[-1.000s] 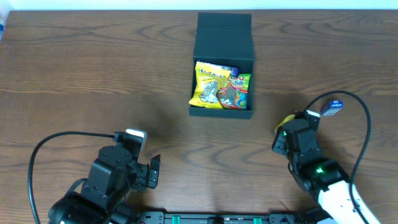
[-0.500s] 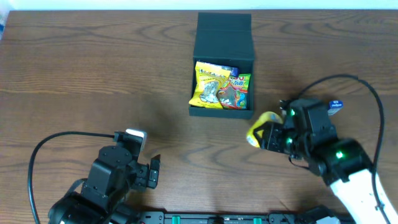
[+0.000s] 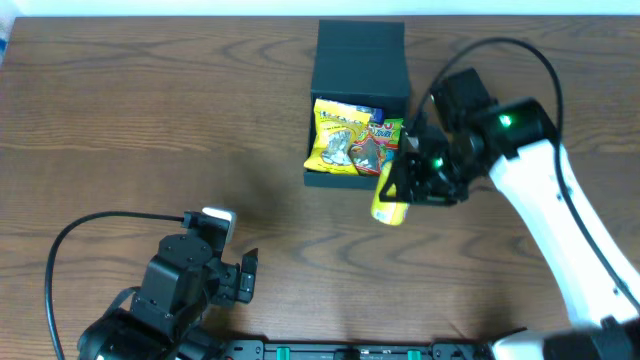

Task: Pack container
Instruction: 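Lift the Mentos tub and carry it over the black box, then lower the Mentos tub into the box beside the Hacks bag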

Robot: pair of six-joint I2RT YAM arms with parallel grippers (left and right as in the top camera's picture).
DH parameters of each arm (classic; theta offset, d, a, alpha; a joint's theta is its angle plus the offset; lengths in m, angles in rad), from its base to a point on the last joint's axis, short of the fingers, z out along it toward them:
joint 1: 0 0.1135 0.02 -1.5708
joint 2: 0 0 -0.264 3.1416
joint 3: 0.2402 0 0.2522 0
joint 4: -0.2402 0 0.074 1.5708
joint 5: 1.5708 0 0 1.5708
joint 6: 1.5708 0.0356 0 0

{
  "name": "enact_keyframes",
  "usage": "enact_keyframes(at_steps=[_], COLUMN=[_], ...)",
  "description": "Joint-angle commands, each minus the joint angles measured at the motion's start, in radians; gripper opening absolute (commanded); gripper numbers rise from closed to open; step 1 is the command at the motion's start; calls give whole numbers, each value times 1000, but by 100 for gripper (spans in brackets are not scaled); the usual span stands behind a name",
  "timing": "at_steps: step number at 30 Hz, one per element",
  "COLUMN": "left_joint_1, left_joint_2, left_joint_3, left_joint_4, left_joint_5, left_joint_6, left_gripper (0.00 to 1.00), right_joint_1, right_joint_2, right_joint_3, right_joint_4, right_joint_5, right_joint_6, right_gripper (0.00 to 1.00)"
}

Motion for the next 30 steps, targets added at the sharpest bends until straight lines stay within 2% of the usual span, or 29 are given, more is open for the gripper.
enact_keyframes(at_steps=[1, 6, 18, 27, 30], left_joint_1=[5, 5, 5, 5, 5], left_joint_2=[-2, -2, -2, -2, -2], left_joint_3=[-2, -2, -2, -2, -2], left_joint_4=[0, 0, 0, 0, 0], left_joint_5=[0, 0, 0, 0, 0], left_joint_6=[11, 11, 11, 11, 11], left_gripper=[96, 96, 96, 96, 96], right_joint_1=[-39, -94, -126, -139, -142], right_joint_2=[83, 213, 483, 542, 542], right_joint_3=[105, 207, 401, 446, 446], right_joint_4=[-41, -96, -95, -65, -62], right_joint_5=[-29, -28, -25, -19, 48], right_joint_6=[-129, -202, -229, -229, -203], right_gripper=[1, 1, 1, 1, 1])
